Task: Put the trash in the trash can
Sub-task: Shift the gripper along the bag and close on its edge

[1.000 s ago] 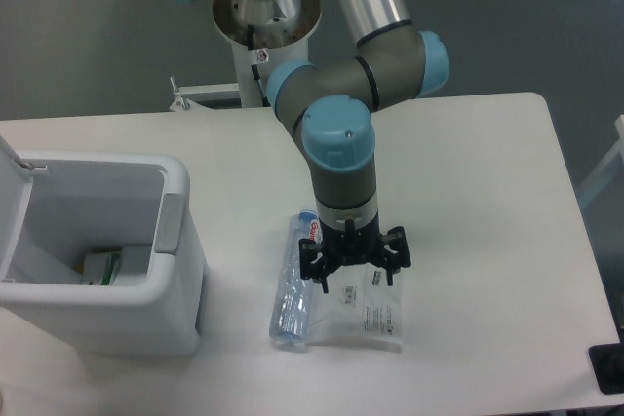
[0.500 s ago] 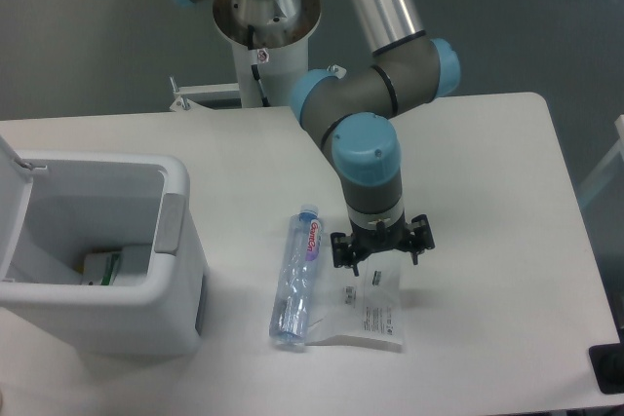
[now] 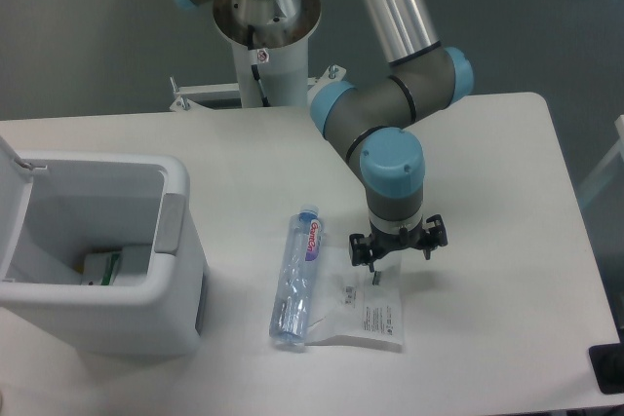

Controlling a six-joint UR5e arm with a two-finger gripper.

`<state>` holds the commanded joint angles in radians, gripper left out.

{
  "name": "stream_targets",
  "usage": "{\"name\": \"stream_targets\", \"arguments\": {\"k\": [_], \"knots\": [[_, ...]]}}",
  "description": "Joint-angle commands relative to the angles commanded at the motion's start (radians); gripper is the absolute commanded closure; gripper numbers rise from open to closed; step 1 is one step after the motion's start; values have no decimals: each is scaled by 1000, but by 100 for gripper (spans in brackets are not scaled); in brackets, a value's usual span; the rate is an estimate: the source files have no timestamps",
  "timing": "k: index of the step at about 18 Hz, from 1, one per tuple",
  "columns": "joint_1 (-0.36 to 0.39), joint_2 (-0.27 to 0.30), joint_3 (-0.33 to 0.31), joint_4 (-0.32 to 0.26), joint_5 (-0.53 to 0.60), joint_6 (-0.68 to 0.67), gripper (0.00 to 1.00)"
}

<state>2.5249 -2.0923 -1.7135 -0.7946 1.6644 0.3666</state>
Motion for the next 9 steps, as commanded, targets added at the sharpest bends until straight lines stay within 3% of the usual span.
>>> {"name": "stream_targets", "arguments": {"k": [9], "knots": [[-25,-23,18,0,-5,-3,0]]}}
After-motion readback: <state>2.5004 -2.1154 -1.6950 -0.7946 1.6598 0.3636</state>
